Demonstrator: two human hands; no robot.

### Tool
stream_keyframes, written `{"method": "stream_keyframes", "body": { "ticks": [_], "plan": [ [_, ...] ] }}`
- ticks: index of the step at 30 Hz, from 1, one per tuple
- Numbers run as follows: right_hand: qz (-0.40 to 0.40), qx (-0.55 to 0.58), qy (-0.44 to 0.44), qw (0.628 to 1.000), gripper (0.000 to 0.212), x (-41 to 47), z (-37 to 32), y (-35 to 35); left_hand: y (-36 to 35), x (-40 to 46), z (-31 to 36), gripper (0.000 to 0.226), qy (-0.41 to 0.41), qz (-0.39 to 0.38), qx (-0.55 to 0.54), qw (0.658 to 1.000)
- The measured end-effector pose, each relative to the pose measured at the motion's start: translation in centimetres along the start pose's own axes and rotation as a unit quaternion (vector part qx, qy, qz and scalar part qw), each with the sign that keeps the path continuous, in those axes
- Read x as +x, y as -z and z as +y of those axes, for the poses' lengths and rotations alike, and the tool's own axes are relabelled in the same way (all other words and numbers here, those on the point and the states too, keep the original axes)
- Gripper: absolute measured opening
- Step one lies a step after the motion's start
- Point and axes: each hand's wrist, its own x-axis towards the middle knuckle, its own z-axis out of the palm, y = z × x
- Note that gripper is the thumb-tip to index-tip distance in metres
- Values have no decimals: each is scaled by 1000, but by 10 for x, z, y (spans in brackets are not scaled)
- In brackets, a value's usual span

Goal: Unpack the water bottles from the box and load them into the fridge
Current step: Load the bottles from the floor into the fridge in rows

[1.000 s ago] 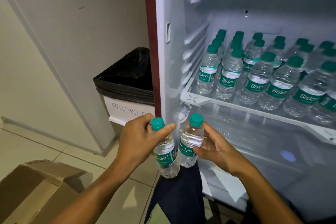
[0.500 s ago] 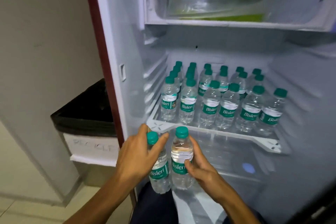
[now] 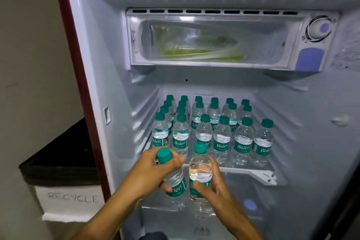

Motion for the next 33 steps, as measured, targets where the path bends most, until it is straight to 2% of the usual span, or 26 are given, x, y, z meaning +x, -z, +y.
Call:
{"method": "stream_keyframes", "body": {
  "ticks": [3, 5, 8, 11, 13, 16, 20, 25, 29, 33],
  "plan": [
    [12, -25, 7, 1000, 59, 1, -14, 0, -3, 3, 10, 43, 17, -24, -28, 999],
    [19, -35, 10, 999, 55, 2, -21, 2, -3, 6, 16, 41, 25, -21, -35, 999],
    [27, -51, 20, 998, 59, 5, -31, 5, -3, 13, 25, 27, 18, -26, -55, 998],
    [33, -65, 38, 997, 60, 11, -41, 11, -3, 18, 37, 32, -1, -38, -66, 997],
    [43, -76, 57, 995, 65, 15, -49, 17, -3, 22, 45, 40, -33, -34, -74, 996],
    [57, -123, 100, 986, 58, 19, -71, 24, -3, 25, 56, 47, -95, -38, -81, 991],
    [70, -150, 154, 974, 57, 25, -99, 38, -1, 29, 72, 40, -173, -39, -73, 981],
    [84, -203, 199, 955, 70, 41, -131, 55, -2, 38, 91, 37, -246, -5, -28, 969],
    [80, -264, 211, 938, 69, 58, -154, 63, -9, 49, 99, 37, -285, 8, 14, 958],
    [89, -338, 224, 910, 66, 77, -165, 70, -14, 66, 105, 37, -285, 10, 34, 958]
  ]
}}
